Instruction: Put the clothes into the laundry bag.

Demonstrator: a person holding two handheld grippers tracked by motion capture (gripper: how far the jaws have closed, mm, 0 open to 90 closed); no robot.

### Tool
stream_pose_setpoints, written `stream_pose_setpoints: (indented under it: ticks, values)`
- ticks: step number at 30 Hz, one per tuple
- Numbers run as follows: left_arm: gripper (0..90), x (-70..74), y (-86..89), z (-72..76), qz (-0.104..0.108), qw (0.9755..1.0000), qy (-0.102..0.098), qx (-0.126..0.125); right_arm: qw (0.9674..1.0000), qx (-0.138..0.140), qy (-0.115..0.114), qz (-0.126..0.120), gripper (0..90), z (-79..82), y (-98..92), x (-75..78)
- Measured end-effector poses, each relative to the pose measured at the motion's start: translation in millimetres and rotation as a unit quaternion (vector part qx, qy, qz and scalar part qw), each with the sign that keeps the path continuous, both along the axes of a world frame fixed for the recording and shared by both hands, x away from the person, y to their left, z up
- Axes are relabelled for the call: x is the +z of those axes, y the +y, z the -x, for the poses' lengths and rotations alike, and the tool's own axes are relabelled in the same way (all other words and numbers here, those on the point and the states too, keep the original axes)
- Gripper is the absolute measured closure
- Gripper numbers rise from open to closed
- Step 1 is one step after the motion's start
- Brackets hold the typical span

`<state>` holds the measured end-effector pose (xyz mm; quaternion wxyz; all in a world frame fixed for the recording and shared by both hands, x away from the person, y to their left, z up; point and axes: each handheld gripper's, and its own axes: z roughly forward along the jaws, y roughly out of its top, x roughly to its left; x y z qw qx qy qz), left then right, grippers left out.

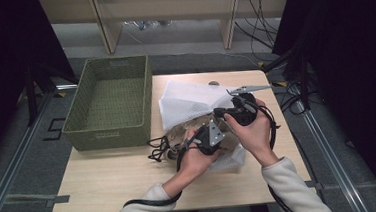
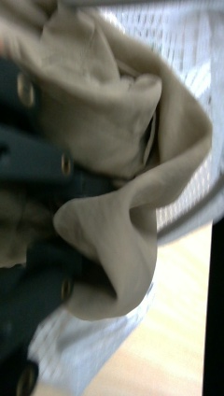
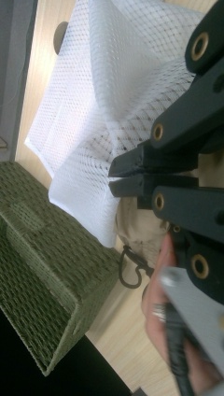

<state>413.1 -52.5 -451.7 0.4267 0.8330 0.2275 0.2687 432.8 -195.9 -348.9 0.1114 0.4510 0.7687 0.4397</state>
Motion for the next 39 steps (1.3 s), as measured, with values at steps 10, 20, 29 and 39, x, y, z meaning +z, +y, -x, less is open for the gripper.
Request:
stream_pose_setpoints:
  ticks: [10, 20, 29, 39]
  values:
    - [88.6, 23.8, 22.2, -19.4, 0.053, 0.9967, -0.012, 0.061, 0.9992, 0.013, -0.037, -0.008, 90.0, 12.8, 4.0, 15.0]
    - [86.5, 16.6, 32.9, -30.8, 0.073, 0.9912, -0.02, 0.108, 0.9995, 0.016, -0.026, -0.011, 90.0, 10.0, 4.7, 10.4]
    - [59.4, 12.2, 31.7, -25.0, 0.086, 0.9938, -0.008, 0.069, 0.9999, 0.005, -0.011, -0.003, 89.9, 2.9, 3.8, 0.1]
    - [34.3, 33.3, 81.1, 15.6, 0.095, 0.9946, 0.019, 0.039, 0.9998, 0.015, -0.011, 0.003, 89.9, 2.7, 9.8, -4.8]
